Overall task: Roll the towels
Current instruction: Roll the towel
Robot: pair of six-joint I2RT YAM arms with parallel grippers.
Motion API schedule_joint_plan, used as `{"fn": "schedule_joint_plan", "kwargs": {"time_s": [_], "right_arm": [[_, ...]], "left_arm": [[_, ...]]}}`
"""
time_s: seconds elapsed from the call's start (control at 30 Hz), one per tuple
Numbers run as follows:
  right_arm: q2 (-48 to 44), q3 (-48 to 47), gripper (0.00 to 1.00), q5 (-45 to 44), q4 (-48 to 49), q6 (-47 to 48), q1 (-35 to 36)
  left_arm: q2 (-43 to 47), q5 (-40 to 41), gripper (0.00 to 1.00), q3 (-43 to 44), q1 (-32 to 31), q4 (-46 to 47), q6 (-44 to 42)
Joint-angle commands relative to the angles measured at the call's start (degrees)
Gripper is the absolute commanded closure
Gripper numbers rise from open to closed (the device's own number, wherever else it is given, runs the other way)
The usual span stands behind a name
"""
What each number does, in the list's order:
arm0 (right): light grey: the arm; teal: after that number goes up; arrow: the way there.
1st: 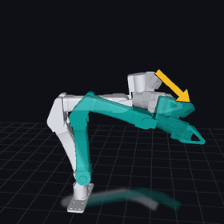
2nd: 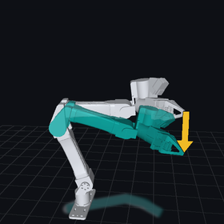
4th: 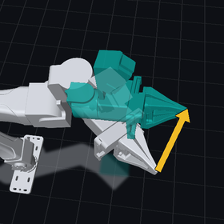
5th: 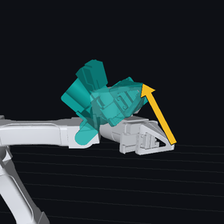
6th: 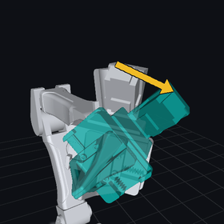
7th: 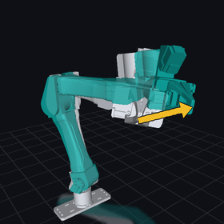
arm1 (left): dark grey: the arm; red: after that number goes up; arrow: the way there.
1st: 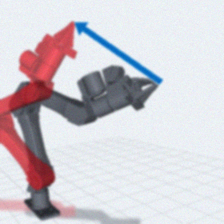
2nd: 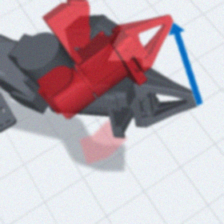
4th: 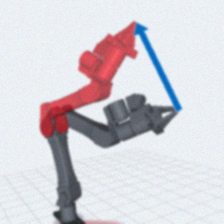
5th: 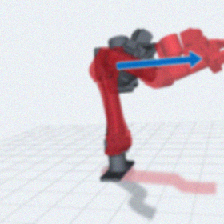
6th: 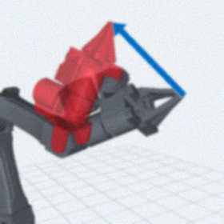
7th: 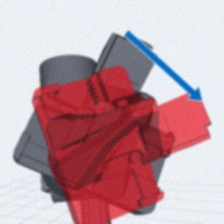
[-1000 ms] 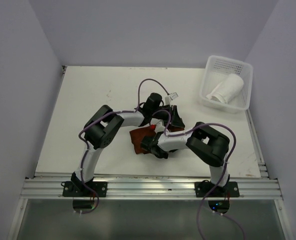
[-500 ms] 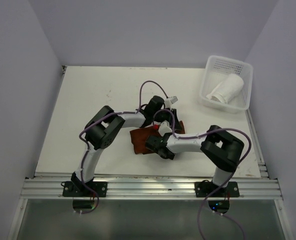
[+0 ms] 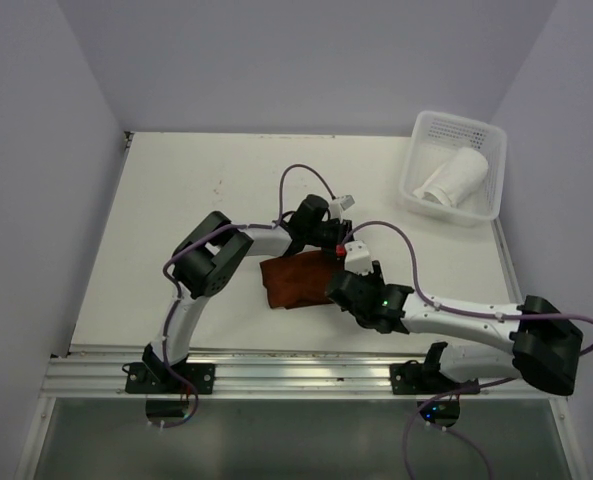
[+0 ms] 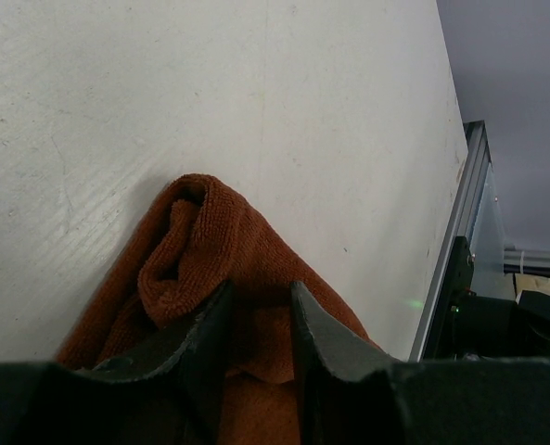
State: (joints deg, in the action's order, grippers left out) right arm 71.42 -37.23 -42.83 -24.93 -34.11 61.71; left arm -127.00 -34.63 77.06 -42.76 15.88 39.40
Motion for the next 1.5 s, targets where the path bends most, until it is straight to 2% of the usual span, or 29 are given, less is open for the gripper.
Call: {"fn": "schedule_joint_plan", "kwargs": {"time_s": [0.0,0.13,0.23,0.27,0.47,0.57,0.77,1.0,1.23,1.33,1.37,1.47], "right_arm": [[-6.54,3.13,0.36,1.78,3.92,-3.15,-0.10],[-13.31,5.24,0.35,4.15,4.62,-6.14,-3.08],[-16.92,7.34,0.35,11.77,7.95,-8.08,-10.27],[-18.06,8.74,0.35,17.55,8.92,-8.95,-15.43],[-17.81,12.27,0.35,33.49,15.17,-12.47,-30.74],[-15.44,14.11,0.35,39.74,18.76,-13.62,-35.32],[-9.64,17.71,0.41,48.44,27.90,-15.28,-41.84],[-6.82,19.74,0.42,52.41,35.73,-15.73,-42.99],[-2.25,19.48,0.57,54.34,36.89,-13.97,-43.08],[-1.11,19.57,0.71,54.43,36.01,-12.48,-43.08],[-1.11,19.48,0.79,54.60,35.74,-11.95,-43.08],[-2.94,18.96,0.89,53.91,33.11,-9.32,-43.08]], "left_arm": [[-0.09,3.52,0.65,-2.17,0.66,-1.99,-1.43],[0.87,4.13,0.65,-2.35,0.66,-2.52,-1.87],[1.32,4.40,0.65,-2.61,0.66,-2.52,-1.96],[1.40,4.40,0.65,-2.61,0.66,-2.52,-1.96],[1.93,4.57,0.66,-3.05,0.66,-2.61,-2.04],[2.46,4.93,0.66,-3.23,0.75,-2.96,-2.31],[3.07,5.10,0.67,-3.49,0.75,-3.13,-2.48],[2.99,4.84,0.67,-3.40,0.75,-3.22,-2.48],[3.25,5.01,0.67,-3.23,0.84,-3.22,-2.31],[3.42,5.10,0.67,-3.23,0.93,-3.57,-2.39],[3.69,5.19,0.68,-3.23,1.01,-3.66,-2.40],[4.21,4.84,0.69,-3.23,1.80,-4.01,-2.13]]}}
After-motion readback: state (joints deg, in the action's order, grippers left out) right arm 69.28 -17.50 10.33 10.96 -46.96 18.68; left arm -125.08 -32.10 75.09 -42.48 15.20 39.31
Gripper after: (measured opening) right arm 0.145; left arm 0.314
